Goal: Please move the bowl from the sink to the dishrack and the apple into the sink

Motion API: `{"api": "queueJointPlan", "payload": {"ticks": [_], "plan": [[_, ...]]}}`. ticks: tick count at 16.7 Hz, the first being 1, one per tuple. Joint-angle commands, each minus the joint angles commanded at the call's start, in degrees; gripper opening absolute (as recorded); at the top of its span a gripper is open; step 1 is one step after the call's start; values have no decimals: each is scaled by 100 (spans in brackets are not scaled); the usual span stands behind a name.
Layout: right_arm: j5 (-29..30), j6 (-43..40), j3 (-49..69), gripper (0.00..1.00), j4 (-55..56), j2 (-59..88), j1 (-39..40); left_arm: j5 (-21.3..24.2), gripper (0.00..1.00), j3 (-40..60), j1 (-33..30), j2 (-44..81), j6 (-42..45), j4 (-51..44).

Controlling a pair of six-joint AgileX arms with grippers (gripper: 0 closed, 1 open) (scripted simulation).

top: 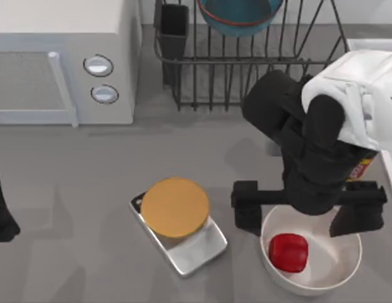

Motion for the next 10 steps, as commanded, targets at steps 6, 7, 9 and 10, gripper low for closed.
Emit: {"api": "queueJointPlan", "payload": {"ticks": [6,7,9,10], "plan": [[-17,34,-95,100,13,36,-48,0,100,0,0,0,0,0],[-36,80,-223,100,41,114,-85,0,100,0,0,0,0,0],[-101,183,-634,100,191,339,-169,0,100,0,0,0,0,0],[-141,233,-859,100,319,482,-209,0,100,0,0,0,0,0]]}}
